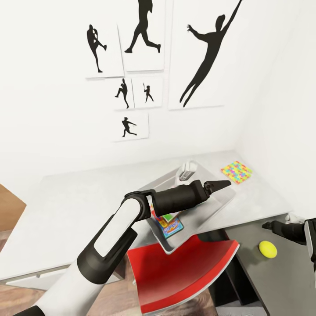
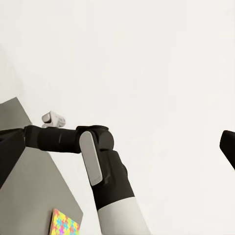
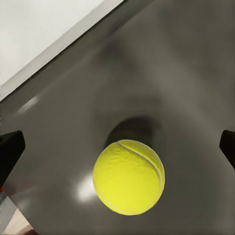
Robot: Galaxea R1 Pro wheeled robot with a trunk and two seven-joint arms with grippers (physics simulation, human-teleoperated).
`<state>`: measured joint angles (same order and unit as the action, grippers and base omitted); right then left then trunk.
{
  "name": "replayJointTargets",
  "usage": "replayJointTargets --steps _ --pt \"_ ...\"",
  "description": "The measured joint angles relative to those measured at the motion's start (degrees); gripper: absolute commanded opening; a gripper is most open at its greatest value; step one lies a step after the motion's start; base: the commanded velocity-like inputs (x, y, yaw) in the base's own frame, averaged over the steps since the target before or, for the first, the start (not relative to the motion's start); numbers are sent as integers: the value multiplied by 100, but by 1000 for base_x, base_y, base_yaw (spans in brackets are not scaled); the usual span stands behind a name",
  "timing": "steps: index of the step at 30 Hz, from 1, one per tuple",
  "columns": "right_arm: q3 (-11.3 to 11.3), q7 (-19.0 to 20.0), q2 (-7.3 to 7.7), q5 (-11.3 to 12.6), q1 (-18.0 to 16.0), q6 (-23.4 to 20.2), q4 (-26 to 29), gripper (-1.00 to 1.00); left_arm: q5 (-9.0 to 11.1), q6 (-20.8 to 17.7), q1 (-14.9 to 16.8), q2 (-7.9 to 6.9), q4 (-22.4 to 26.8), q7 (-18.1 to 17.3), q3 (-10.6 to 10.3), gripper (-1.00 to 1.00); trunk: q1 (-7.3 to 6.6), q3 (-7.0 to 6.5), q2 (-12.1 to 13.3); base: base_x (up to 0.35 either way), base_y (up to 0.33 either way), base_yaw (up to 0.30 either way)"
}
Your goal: Put all the toys in the child's room - the three board games (two on the bed and one on the table), the two jigsaw puzzles on the table, and the tennis ball on the table - inside the toy box on the table in the child's room.
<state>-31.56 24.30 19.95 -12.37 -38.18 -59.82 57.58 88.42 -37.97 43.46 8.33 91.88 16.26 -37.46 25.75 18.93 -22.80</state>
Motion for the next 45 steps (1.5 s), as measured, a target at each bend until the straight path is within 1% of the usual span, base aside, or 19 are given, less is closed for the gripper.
replayJointTargets --steps 9,28,36,45 --pt "8 0 -58 -5 0 0 -5 100 0 0 0 0 0 -2 0 100 0 83 0 0 0 0" --pt "9 0 -62 -12 0 0 -7 100 5 -7 21 18 0 -19 -3 100 0 259 0 0 0 2" --pt "4 -2 -61 -13 0 0 -6 100 9 -11 32 27 2 -131 -8 100 0 332 -1 0 0 45" --pt "8 -3 -66 -17 2 0 -7 100 9 -15 34 26 3 -178 -11 100 0 411 -1 0 0 54"
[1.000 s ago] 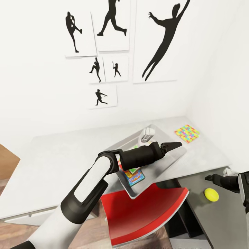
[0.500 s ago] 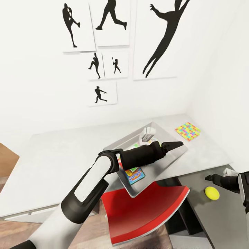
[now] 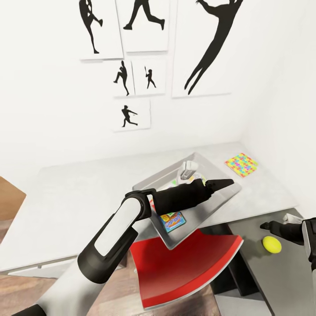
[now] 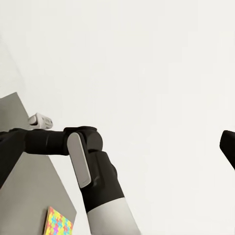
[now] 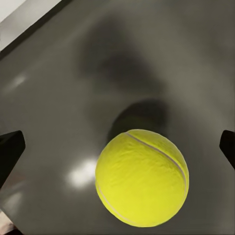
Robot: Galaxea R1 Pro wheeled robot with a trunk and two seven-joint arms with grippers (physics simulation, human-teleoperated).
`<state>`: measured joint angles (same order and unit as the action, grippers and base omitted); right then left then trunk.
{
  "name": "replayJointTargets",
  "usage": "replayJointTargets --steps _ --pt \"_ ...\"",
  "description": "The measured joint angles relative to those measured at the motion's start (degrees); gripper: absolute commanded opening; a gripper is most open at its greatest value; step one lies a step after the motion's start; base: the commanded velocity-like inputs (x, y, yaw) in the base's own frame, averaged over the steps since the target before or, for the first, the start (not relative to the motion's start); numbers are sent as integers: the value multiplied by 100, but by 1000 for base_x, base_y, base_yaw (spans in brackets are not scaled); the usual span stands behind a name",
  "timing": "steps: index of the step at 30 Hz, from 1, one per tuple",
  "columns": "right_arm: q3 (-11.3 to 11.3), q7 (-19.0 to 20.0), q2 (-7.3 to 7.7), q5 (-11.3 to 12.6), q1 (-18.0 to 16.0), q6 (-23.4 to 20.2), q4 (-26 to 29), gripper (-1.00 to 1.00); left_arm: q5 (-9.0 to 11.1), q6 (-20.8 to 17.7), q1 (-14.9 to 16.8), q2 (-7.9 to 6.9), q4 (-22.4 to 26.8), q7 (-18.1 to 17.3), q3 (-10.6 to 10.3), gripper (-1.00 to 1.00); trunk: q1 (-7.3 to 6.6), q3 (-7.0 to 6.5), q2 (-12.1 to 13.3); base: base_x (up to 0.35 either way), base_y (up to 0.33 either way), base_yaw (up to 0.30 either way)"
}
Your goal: Put all the toys in the child's room - the three board games (two on the bed and one on the table), the two jigsaw puzzles on the table, and the tennis ball on the table - inside the toy box on the table in the child's room.
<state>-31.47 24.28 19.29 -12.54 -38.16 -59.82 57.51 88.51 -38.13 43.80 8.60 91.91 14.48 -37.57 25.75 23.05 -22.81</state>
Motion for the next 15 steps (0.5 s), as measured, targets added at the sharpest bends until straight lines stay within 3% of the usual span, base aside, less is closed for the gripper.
replayJointTargets --steps 15 --pt "9 -5 -12 -7 15 0 -4 100 1 -1 1 -8 -2 -7 -6 100 0 35 0 0 0 13"
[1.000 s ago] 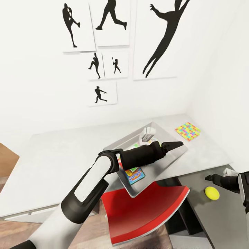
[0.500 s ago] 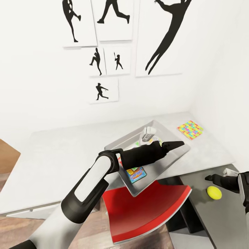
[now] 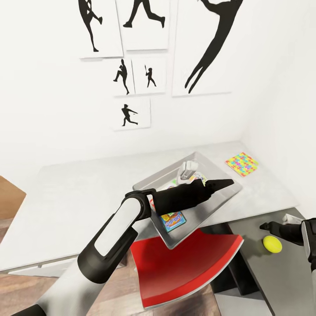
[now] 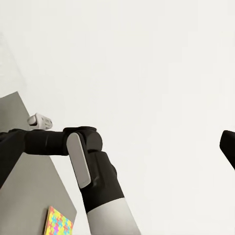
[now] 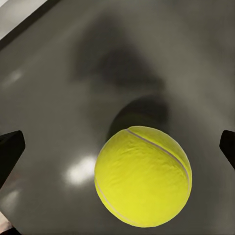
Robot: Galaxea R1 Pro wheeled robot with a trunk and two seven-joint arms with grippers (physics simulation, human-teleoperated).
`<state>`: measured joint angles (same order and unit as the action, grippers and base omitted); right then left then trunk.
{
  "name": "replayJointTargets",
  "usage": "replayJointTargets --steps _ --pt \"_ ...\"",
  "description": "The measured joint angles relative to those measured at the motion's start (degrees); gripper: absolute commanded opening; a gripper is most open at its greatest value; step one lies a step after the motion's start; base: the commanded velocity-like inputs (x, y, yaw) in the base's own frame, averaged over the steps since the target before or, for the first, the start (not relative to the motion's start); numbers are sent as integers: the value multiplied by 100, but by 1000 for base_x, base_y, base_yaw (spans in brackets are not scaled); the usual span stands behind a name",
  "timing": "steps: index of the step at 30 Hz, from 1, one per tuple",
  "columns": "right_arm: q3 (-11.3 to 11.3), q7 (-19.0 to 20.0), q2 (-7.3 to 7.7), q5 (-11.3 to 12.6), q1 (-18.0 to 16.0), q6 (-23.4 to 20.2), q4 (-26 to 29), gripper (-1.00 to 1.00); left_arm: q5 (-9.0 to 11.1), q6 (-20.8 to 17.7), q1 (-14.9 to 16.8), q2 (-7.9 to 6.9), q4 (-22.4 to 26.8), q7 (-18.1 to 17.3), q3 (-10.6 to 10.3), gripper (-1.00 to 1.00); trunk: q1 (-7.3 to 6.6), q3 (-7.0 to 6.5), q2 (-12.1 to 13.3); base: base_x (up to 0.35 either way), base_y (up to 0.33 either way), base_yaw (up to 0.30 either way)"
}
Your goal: Put all the toys in the child's room - the three board games (two on the bed and one on the table), the two jigsaw puzzles on the table, and the tennis ball on the table - inside the toy box on the table in the child's room.
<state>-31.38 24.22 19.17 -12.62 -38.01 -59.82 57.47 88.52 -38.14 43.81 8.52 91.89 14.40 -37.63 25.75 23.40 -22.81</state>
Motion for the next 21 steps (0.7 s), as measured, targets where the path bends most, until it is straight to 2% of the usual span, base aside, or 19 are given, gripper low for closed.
replayJointTargets --steps 21 --pt "-6 0 5 3 1 0 -7 100 0 0 0 -7 0 -1 -1 100 0 3 0 0 0 0"
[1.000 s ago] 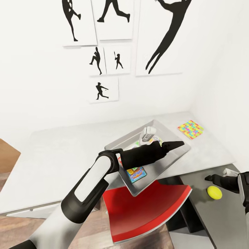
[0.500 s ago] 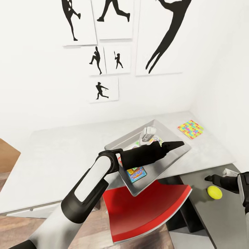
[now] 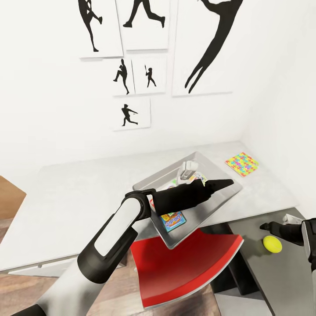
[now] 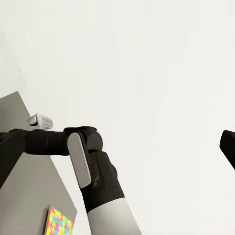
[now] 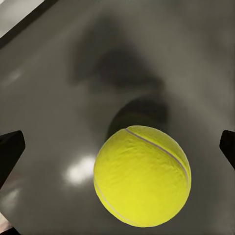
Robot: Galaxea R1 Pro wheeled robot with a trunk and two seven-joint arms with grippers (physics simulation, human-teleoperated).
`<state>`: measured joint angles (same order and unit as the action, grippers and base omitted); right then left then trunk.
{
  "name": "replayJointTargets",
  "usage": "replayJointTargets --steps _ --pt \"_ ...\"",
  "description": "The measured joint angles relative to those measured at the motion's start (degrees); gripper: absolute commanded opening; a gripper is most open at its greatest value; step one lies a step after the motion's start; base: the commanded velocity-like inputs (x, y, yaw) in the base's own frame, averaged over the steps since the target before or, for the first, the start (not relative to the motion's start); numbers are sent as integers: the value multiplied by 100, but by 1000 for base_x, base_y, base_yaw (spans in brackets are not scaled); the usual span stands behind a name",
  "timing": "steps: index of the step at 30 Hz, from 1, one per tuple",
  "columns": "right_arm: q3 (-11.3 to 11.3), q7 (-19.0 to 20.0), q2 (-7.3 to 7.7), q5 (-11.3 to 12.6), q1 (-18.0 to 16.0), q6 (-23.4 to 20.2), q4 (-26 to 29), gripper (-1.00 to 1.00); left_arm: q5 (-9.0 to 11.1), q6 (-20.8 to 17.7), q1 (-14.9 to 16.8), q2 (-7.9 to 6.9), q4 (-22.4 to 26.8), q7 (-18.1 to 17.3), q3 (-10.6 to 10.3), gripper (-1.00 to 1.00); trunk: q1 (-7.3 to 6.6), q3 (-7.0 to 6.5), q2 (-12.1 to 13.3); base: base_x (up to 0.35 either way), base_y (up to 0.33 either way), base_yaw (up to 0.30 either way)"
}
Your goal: Put all the toys in the child's room - the three board games (two on the bed and one on the table), the two jigsaw puzzles on the table, and the tennis ball on the table - inside the toy box on the table in the child's room.
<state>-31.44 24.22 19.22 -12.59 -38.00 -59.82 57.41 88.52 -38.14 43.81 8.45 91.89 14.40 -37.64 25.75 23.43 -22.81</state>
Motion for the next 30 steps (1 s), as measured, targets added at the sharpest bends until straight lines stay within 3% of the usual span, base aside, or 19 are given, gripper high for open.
replayJointTargets --steps 30 --pt "-27 0 48 14 -9 0 -207 100 0 0 -9 -3 2 0 0 100 0 149 0 0 0 0"
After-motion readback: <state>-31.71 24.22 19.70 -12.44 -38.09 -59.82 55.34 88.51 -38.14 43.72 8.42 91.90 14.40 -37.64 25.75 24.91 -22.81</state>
